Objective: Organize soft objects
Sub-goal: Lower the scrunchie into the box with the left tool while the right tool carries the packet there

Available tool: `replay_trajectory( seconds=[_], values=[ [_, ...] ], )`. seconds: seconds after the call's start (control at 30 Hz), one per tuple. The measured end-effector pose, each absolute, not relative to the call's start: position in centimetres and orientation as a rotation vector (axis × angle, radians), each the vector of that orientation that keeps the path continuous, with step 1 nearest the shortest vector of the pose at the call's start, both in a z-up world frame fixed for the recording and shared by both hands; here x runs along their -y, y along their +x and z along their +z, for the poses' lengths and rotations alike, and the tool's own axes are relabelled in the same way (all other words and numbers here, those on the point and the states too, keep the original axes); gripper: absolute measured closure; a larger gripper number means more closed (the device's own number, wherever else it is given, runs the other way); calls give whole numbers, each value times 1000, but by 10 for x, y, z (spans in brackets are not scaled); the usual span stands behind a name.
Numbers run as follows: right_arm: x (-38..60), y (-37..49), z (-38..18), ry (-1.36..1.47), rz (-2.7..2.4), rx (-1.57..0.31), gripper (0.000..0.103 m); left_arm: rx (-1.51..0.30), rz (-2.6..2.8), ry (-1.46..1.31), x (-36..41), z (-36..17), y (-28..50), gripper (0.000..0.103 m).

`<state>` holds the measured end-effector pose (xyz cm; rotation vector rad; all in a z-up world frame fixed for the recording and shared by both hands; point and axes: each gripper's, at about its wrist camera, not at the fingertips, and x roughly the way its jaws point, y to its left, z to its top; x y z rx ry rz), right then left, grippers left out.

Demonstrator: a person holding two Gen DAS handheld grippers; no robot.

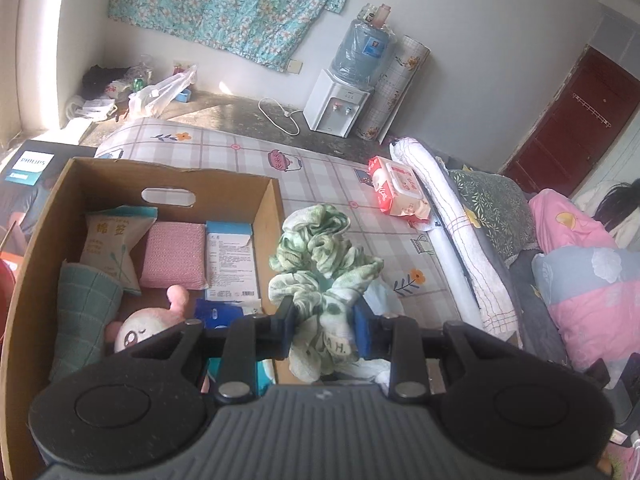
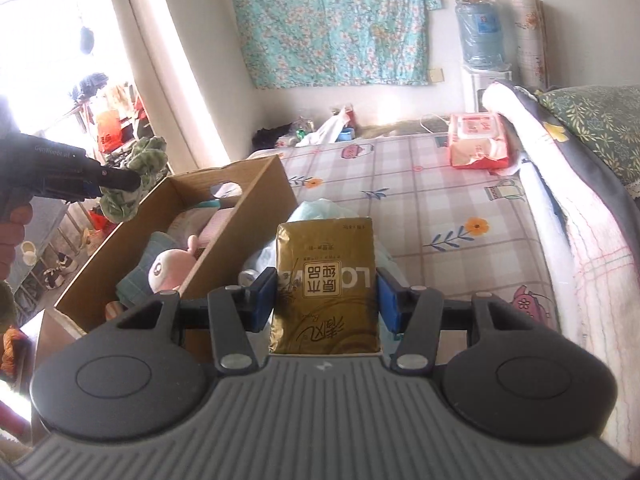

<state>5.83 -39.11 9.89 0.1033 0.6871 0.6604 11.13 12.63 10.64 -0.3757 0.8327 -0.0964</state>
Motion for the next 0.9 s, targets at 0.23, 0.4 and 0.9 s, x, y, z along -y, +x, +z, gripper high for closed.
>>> replay_trajectory(
  seconds=[0.23,0.4,0.9],
  values=[
    [314,45,115,99,871,-697,52,-888,33,-489,-178,60,58,73],
    [253,45,119,97,1017,-778,52,-926,112,-570,-203,24,35,72],
    [141,46,100,42,1138,-971,50,-977,205,-657,-226,-26,41,69]
  ],
)
